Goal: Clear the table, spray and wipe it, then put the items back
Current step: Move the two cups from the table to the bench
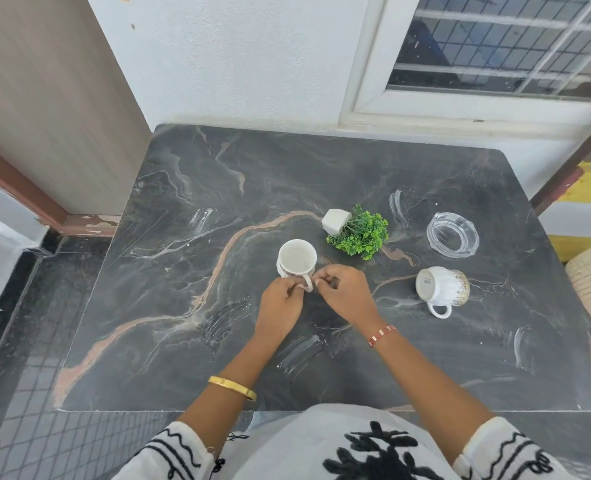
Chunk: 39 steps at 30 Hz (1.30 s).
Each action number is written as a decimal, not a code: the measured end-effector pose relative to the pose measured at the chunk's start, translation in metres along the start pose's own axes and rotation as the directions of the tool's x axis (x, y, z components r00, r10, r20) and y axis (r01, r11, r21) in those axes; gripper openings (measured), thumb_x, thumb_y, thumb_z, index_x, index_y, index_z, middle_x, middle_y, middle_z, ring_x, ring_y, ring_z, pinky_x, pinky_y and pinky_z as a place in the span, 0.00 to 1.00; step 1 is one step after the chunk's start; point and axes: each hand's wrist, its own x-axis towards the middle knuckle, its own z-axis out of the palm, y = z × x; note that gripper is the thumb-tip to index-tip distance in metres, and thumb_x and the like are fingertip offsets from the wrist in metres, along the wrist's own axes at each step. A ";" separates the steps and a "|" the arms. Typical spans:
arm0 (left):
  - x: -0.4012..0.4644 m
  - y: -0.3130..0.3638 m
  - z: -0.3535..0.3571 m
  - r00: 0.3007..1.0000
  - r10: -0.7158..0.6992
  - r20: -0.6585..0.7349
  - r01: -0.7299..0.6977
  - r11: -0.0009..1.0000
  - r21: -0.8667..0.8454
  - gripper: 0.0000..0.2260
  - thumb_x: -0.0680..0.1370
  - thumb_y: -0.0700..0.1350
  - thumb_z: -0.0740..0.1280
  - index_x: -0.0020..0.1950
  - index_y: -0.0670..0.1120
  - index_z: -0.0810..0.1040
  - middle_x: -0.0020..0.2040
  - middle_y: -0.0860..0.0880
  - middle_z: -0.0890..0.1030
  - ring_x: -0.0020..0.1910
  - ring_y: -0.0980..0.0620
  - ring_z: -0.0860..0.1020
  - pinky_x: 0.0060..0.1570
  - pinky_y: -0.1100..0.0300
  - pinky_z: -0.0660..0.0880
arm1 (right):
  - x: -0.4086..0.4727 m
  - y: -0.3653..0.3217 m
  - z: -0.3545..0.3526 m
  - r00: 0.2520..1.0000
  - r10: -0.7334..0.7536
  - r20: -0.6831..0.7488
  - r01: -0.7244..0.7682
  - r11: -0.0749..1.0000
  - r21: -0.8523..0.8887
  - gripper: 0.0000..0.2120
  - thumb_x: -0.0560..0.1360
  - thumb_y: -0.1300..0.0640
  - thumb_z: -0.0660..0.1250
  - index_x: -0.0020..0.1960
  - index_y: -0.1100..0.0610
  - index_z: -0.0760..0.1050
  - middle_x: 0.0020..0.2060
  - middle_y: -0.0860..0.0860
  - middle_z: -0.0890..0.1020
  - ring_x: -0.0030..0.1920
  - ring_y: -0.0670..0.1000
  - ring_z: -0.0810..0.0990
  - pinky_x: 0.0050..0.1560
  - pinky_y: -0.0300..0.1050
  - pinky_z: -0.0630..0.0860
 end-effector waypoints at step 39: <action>-0.048 0.068 0.133 0.938 -0.263 0.225 0.289 0.953 -0.090 0.12 0.79 0.42 0.58 0.36 0.47 0.74 0.32 0.50 0.67 0.28 0.53 0.66 0.30 0.63 0.65 | -0.043 0.150 -0.126 0.817 0.546 -0.185 -0.525 0.837 0.152 0.14 0.71 0.62 0.66 0.32 0.57 0.63 0.31 0.51 0.72 0.37 0.55 0.72 0.37 0.44 0.69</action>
